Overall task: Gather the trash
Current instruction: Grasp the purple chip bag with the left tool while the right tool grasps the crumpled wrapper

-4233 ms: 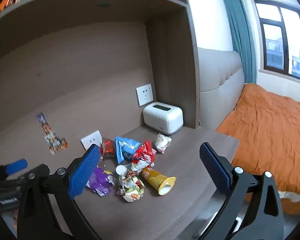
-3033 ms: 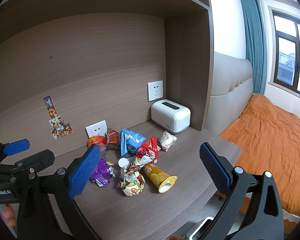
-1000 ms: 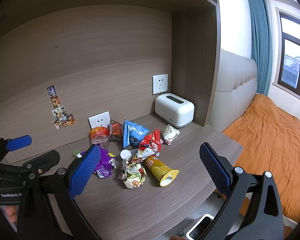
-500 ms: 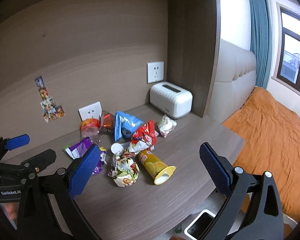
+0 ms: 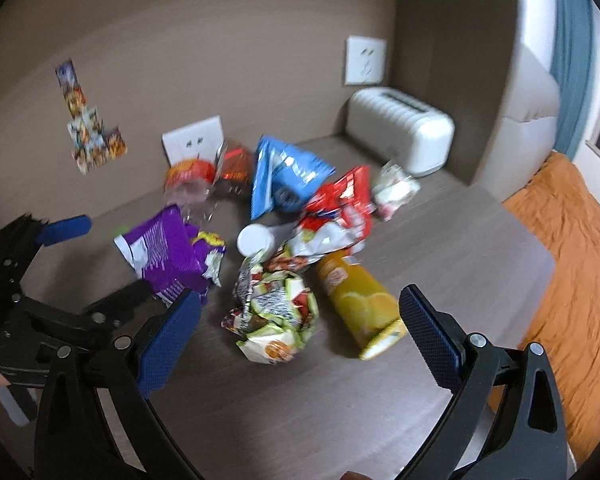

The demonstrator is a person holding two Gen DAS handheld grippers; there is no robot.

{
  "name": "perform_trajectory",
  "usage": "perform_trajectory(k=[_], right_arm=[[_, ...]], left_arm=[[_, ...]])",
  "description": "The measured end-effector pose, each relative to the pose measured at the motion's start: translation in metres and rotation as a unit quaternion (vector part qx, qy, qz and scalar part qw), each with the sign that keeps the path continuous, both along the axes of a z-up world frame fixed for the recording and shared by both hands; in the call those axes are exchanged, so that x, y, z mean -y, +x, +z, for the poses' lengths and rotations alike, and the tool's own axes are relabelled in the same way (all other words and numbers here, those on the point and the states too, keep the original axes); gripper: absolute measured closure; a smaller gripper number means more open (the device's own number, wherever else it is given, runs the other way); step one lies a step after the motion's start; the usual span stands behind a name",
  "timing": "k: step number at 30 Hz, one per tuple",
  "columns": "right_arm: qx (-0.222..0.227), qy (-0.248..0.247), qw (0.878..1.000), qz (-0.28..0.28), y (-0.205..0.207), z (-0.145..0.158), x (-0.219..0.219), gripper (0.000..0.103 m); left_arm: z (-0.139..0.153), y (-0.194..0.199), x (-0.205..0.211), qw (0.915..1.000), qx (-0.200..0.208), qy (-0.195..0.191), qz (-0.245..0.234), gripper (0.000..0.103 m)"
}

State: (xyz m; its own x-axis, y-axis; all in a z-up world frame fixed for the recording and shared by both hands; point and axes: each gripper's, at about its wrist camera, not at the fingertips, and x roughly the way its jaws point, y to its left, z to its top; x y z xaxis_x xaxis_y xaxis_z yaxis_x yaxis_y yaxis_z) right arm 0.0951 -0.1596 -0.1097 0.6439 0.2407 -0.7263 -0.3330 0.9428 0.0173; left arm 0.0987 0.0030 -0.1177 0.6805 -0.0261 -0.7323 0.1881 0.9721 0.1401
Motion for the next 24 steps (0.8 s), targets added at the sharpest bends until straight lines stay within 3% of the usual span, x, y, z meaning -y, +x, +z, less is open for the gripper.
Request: perform_trajectory(k=[7, 10, 12, 13, 14, 17, 24], right_arm=[[-0.066, 0.007, 0.998, 0.005, 0.034, -0.034, -0.014, 0.004], [-0.086, 0.012, 0.996, 0.014, 0.040, -0.044, -0.018, 0.014], [-0.100, 0.010, 0.995, 0.018, 0.042, -0.051, -0.020, 0.029], [-0.110, 0.009, 0.994, 0.020, 0.043, -0.055, -0.020, 0.031], [-0.115, 0.009, 0.993, 0.020, 0.042, -0.057, -0.020, 0.033], [-0.105, 0.010, 0.994, 0.018, 0.039, -0.055, -0.018, 0.039], [-0.077, 0.018, 0.997, 0.017, 0.026, -0.035, -0.013, 0.043]], left_arm=[[-0.028, 0.040, 0.000, 0.9992, -0.015, 0.023, -0.029, 0.004], [-0.035, 0.051, 0.003, 0.9986, -0.018, 0.032, -0.038, 0.004], [-0.041, 0.058, 0.004, 0.9983, -0.022, 0.030, -0.046, 0.005], [-0.043, 0.060, 0.004, 0.9982, -0.024, 0.024, -0.049, 0.006], [-0.045, 0.062, 0.004, 0.9981, -0.026, 0.016, -0.053, 0.013], [-0.047, 0.066, 0.006, 0.9979, -0.029, -0.003, -0.058, 0.021], [-0.033, 0.052, 0.008, 0.9986, -0.019, -0.016, -0.047, 0.022]])
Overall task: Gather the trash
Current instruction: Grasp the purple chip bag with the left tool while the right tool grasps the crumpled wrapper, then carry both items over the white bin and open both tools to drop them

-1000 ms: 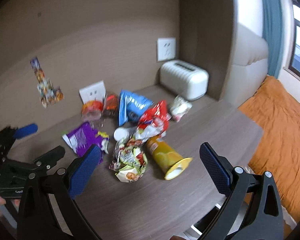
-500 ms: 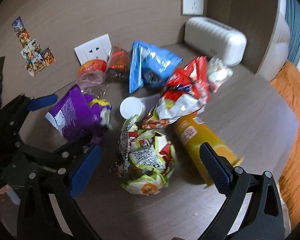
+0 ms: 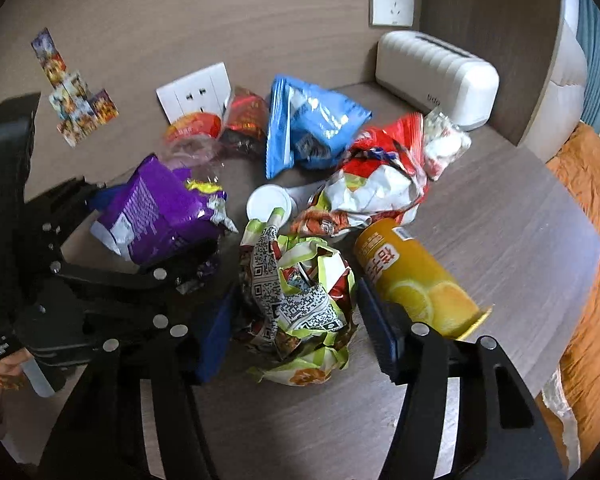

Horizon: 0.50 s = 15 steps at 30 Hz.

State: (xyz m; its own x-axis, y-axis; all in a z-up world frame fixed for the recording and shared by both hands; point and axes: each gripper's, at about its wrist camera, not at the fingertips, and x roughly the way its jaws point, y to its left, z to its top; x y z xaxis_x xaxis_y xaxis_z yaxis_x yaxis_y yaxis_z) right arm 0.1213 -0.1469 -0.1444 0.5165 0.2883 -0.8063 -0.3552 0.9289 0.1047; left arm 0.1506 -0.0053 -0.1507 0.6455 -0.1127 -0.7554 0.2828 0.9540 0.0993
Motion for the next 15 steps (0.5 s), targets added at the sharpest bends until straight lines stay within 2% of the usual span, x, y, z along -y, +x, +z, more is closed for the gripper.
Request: perform_trajectory(k=[6, 10, 15], right_arm=[[0.033, 0.036, 0.999, -0.011, -0.018, 0.033, 0.013, 0.043], [0.056, 0.068, 0.996, -0.024, -0.038, 0.061, 0.036, 0.043], [0.099, 0.080, 0.989, -0.073, -0.063, 0.088, 0.084, 0.042]], left_arm=[[0.030, -0.033, 0.002, 0.9997, 0.018, -0.007, 0.017, 0.022], [0.053, -0.056, 0.015, 0.9991, 0.035, -0.014, 0.021, 0.022], [0.074, -0.080, 0.053, 0.9981, 0.046, -0.036, -0.017, 0.022]])
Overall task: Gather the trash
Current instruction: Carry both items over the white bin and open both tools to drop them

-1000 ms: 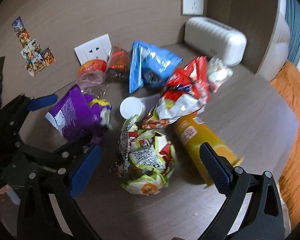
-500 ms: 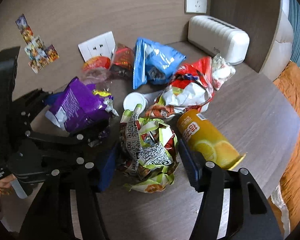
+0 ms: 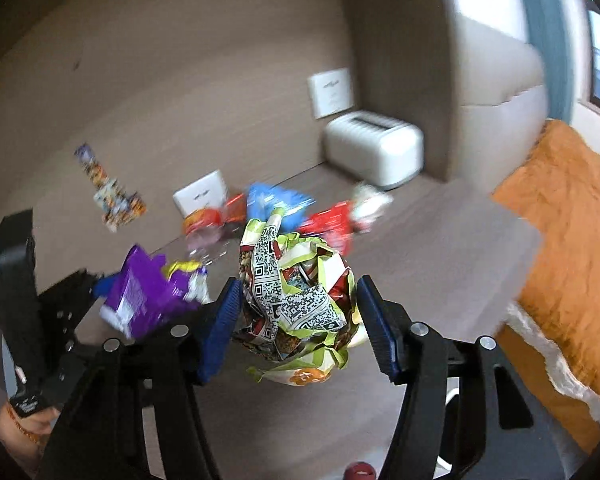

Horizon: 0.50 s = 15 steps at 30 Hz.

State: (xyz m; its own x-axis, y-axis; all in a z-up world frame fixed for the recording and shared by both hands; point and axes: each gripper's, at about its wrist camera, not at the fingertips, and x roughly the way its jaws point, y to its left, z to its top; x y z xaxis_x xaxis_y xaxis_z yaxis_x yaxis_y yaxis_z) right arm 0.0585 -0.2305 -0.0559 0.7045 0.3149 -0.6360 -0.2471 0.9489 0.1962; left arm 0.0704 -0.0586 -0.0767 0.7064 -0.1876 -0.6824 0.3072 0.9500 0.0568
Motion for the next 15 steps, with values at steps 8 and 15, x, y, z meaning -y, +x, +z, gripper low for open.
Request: perform_trajectory(k=[8, 15], right_arm=[[0.000, -0.002, 0.992, -0.130, -0.049, -0.003, 0.105, 0.042], [-0.053, 0.016, 0.969, -0.240, -0.086, -0.043, 0.198, 0.042]], left_arm=[[0.000, -0.020, 0.115, 0.9910, -0.006, -0.002, -0.134, 0.022], [-0.034, -0.033, 0.224, 0.9698, -0.045, 0.006, -0.240, 0.022]])
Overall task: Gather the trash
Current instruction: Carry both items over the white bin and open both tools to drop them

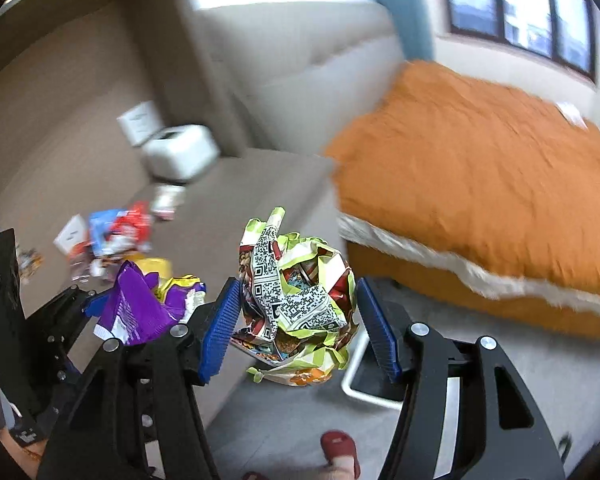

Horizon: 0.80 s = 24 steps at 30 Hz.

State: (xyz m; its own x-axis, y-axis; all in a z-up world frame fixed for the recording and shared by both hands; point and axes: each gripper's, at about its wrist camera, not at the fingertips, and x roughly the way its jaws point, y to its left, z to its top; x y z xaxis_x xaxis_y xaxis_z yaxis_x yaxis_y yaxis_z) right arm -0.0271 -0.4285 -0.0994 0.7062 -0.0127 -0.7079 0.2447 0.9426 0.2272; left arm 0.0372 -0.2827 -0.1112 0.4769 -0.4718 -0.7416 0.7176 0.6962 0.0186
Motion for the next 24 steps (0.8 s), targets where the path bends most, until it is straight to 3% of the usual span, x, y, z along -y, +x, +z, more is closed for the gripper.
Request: perform_trajectory(k=[5, 9, 18, 24], right_arm=[[-0.047, 0.014, 0.998, -0.041, -0.010, -0.051, 0.048, 0.042], [-0.080, 0.033, 0.995, -0.053, -0.002, -0.104, 0.077, 0.042], [-0.152, 0.082, 0.982, -0.076, 0.033, -0.267, 0.135, 0.042], [-0.190, 0.097, 0.974, -0.077, 0.050, -0.367, 0.150, 0.042]], left_arm=[[-0.052, -0.005, 0.070, 0.9973, -0.048, 0.025, -0.051, 0.022], [-0.113, -0.003, 0.118, 0.9914, -0.090, 0.059, -0.074, 0.022], [-0.266, 0.024, 0.171, 0.9776, -0.177, 0.095, -0.062, 0.022], [-0.369, 0.037, 0.194, 0.9693, -0.209, 0.121, -0.047, 0.022]])
